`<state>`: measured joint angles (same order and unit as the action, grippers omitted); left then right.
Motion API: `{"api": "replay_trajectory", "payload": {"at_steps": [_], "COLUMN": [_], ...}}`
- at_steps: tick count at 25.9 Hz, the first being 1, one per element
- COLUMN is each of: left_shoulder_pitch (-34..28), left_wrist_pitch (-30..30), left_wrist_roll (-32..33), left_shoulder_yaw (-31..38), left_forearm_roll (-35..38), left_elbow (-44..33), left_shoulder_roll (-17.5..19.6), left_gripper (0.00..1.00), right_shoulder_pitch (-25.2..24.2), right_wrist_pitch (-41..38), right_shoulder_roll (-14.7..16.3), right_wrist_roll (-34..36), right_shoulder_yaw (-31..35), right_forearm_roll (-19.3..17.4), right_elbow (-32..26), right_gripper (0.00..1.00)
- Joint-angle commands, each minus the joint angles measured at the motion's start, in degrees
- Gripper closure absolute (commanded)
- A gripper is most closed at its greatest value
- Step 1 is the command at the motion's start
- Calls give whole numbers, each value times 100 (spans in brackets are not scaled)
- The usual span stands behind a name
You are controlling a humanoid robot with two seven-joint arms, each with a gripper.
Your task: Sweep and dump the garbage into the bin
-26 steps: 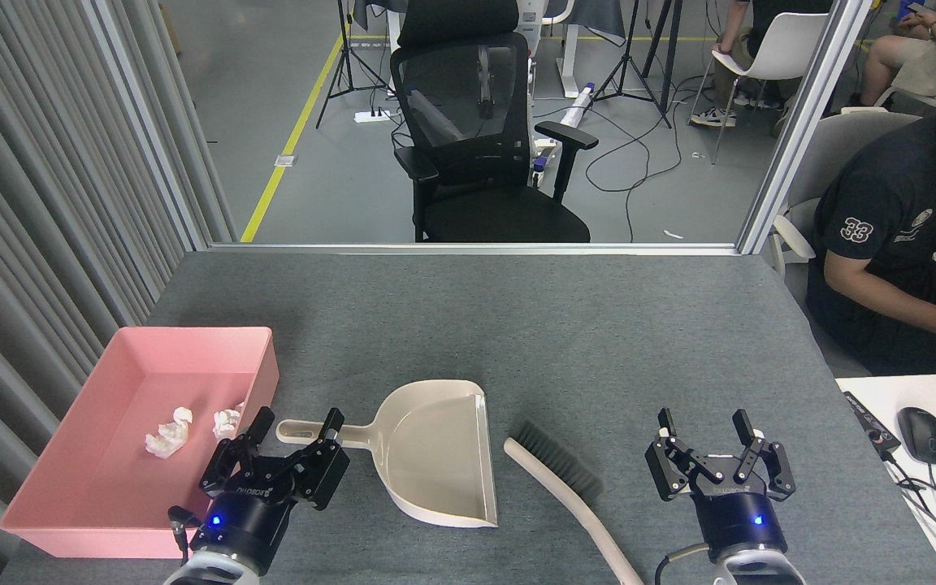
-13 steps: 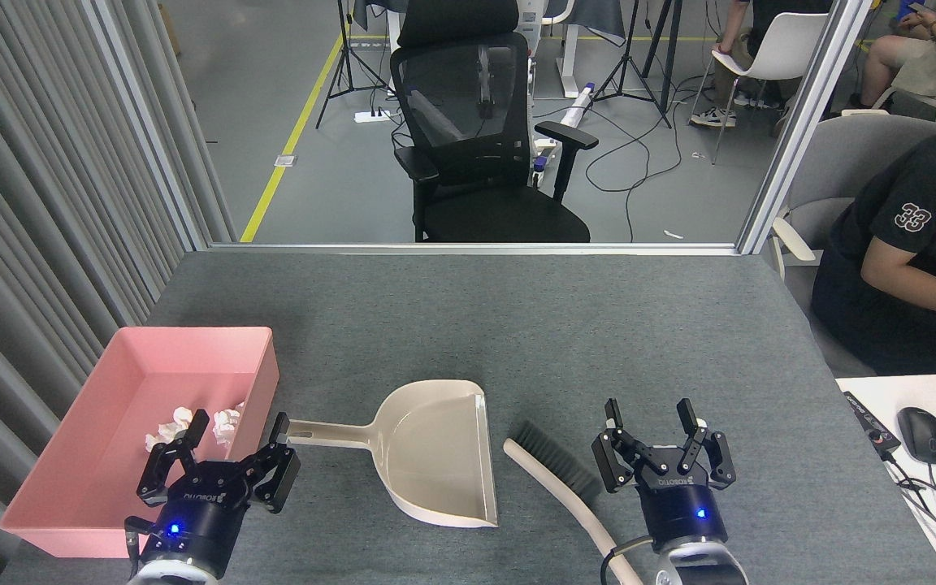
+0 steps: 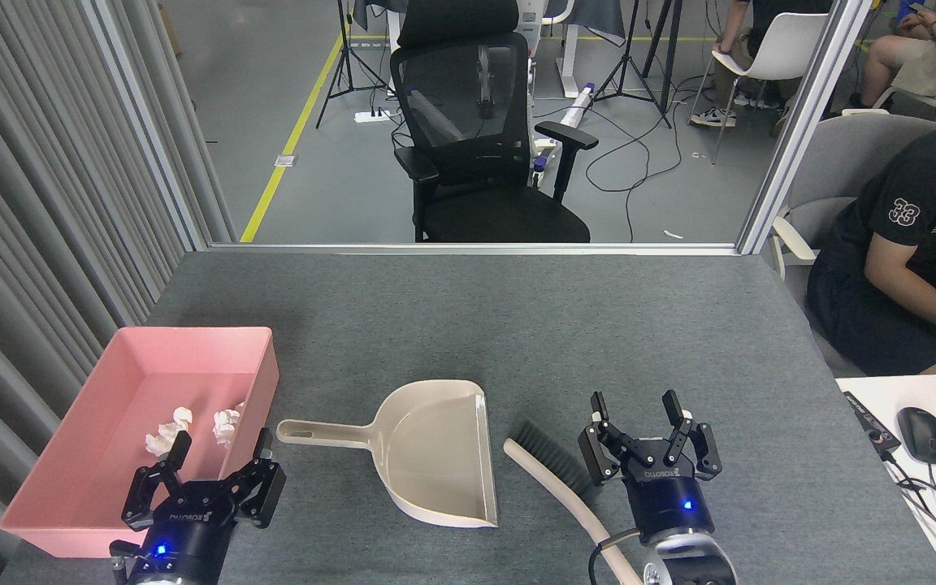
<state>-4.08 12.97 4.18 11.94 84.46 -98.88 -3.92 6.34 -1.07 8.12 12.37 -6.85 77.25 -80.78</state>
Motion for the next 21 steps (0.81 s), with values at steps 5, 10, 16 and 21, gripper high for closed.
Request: {"api": "replay_trajectory", "payload": {"at_steps": [5,10,16,21], "left_shoulder_pitch": [30,83,548,838], "left_wrist_pitch": [13,22,30,118], "left_wrist_roll": [30,21,12,21], "left_shoulder_yaw": [19,-25,-341,-543], "left_forearm_roll": [-8,-17,-26,1], "left_elbow": [-9,0,88,395], "left_shoulder_roll": [-57,-83,-57,-4], "left_gripper": [1,1,1,1], "right_shoulder_pitch": [-46,-11,-10,-2], "right_wrist_pitch": [-7,11,37,37], "right_shoulder_roll": [5,32,40,58], "right_wrist_roll": [-24,-33,-33,-103], "right_shoulder_yaw": [-9,0,0,0], "right_forearm_roll": [1,1,1,1], "right_elbow": [0,0,0,9], "right_gripper": [2,2,2,2]}}
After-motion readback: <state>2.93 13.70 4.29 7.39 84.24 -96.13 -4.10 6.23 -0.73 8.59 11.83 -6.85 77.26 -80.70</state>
